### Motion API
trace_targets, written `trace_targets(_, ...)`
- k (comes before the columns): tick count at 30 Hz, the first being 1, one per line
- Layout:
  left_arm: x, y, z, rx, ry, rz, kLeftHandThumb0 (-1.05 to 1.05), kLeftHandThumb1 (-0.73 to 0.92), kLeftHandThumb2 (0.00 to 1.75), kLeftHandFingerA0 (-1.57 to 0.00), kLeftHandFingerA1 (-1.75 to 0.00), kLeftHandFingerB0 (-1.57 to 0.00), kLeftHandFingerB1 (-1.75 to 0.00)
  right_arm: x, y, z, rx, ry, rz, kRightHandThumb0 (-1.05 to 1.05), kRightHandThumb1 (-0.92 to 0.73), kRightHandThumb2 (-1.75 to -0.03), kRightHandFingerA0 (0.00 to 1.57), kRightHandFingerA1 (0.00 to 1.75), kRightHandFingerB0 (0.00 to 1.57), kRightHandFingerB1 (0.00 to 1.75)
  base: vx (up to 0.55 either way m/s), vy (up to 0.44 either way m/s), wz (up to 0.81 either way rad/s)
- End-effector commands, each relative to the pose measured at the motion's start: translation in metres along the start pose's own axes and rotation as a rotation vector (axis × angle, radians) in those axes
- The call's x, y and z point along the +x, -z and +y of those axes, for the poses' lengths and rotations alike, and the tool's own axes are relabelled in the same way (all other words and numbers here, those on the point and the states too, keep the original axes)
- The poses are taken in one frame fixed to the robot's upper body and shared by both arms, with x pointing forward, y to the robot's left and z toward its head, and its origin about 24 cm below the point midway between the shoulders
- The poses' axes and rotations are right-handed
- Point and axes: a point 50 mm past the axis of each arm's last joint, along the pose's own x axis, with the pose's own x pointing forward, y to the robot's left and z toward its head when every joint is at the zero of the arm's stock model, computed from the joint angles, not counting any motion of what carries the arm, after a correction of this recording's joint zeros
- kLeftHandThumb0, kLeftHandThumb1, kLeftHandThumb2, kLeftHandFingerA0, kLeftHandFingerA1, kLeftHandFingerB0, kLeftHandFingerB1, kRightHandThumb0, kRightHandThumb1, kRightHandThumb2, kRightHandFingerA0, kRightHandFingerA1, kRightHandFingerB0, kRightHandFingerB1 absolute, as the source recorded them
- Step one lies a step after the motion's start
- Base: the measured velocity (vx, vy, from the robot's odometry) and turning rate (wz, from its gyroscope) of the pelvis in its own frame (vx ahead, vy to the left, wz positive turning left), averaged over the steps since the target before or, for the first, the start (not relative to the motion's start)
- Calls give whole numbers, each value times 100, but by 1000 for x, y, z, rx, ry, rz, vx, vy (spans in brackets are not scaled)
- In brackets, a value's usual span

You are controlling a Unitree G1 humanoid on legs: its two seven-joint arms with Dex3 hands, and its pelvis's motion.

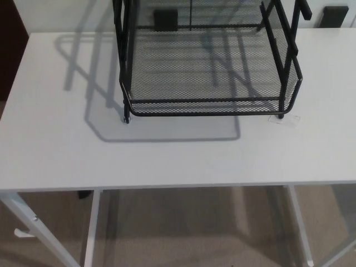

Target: The robot walks towards a file tray kept in the middle of a desk and uses its right hand to grab a tray and pulls it out towards itself

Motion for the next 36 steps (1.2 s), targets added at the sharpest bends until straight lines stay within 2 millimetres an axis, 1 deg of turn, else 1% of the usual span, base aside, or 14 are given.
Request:
trace_targets(1,-1,-10,5,20,18,-67,-22,19,97,-27,-57,-19,-53,-98,-190,27,44,117,-1124,-41,-57,-57,48,36,43,35,0,0,0)
trace_targets(7,-2,-6,6,34,8,-49,-25,22,96,-26,-56,-19,-53,-133,-249,82,-284,47,-1466,-42,-59,-58,47,36,37,33,0,0,0)
trace_targets(12,-4,2,5,56,19,-39,-28,19,95,-23,-55,-18,-52,-127,-269,147,-639,-190,-1523,-64,-64,-59,18,39,23,32,0,0,0)
trace_targets(13,-4,3,4,55,16,-37,-26,20,95,-24,-56,-19,-53,-124,-270,158,-681,-232,-1516,-38,-37,-96,1,52,0,49,0,0,0)
trace_targets(14,-4,5,4,51,14,-30,-25,20,96,-24,-56,-19,-53,-121,-271,168,-786,-214,-1521,-78,-52,-93,2,35,3,35,0,0,0)
trace_targets(16,-5,9,4,57,18,-17,-24,19,96,-22,-55,-19,-52,-111,-272,192,-935,-245,-1528,-95,-58,-100,0,27,0,27,0,0,0)
trace_targets(18,-4,8,4,66,23,-21,-26,19,96,-22,-55,-18,-52,-105,-271,202,-949,-274,-1482,-91,-51,-86,0,31,0,31,0,0,0)
trace_targets(20,-4,6,4,74,13,-24,-25,19,95,-26,-56,-20,-53,-94,-269,218,-1007,-297,-1442,-103,-58,-102,0,23,0,23,0,0,0)
trace_targets(21,-3,6,3,73,6,-24,-26,17,96,-39,-39,-32,-34,-88,-268,226,-1055,-307,-1414,-103,-58,-101,0,20,0,20,0,0,0)
trace_targets(22,-3,5,3,61,7,-25,-22,18,95,-29,-58,-21,-53,-83,-267,234,-1098,-322,-1379,-105,-59,-102,0,18,0,17,0,0,0)
trace_targets(26,-2,3,1,84,18,-29,-26,16,97,-38,-39,-30,-34,-69,-266,260,-1184,-334,-1336,-105,-58,-102,0,14,0,13,0,0,0)
trace_targets(29,-3,1,0,87,34,-41,-26,18,94,-24,-56,-18,-53,-62,-268,278,-1262,-315,-1309,-105,-59,-99,0,8,0,6,0,0,0)
trace_targets(32,-1,-1,-1,75,24,-36,-23,17,94,-38,-38,-31,-34,-60,-269,293,-1332,-295,-1291,-100,-56,-93,0,1,0,0,0,0,0)
trace_targets(36,-1,-3,-1,77,22,-40,-24,19,94,-26,-56,-20,-53,-60,-267,309,-1443,-278,-1251,-82,-48,-83,0,0,0,3,0,0,0)
